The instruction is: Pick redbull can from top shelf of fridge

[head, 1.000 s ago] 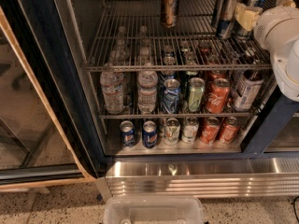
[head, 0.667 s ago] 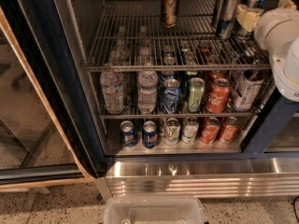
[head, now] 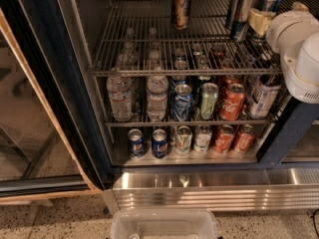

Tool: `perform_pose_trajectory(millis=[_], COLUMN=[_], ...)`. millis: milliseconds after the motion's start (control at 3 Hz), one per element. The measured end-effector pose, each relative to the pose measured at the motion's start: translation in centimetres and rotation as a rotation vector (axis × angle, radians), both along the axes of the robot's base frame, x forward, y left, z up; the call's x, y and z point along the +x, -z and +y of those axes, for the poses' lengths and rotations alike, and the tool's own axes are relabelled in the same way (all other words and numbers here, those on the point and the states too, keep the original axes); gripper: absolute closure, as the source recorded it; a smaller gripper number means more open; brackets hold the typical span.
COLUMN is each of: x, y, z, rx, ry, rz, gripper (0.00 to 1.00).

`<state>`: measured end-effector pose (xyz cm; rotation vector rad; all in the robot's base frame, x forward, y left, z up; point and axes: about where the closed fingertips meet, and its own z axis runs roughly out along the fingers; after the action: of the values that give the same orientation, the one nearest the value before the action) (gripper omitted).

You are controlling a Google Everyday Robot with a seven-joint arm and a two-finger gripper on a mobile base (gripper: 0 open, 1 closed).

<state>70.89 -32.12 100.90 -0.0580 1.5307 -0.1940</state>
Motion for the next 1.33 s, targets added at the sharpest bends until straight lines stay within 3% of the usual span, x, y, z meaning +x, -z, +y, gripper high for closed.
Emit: perform_pose_trajectory(millis=[667, 1333], x=[1.59, 1.81], y=[1.24, 1.44], z=[0.26, 0.05], rx=[0.001, 0.008], ry=[-0.002, 0.005], rz=[0.044, 0.049], gripper=[0.32, 0.4])
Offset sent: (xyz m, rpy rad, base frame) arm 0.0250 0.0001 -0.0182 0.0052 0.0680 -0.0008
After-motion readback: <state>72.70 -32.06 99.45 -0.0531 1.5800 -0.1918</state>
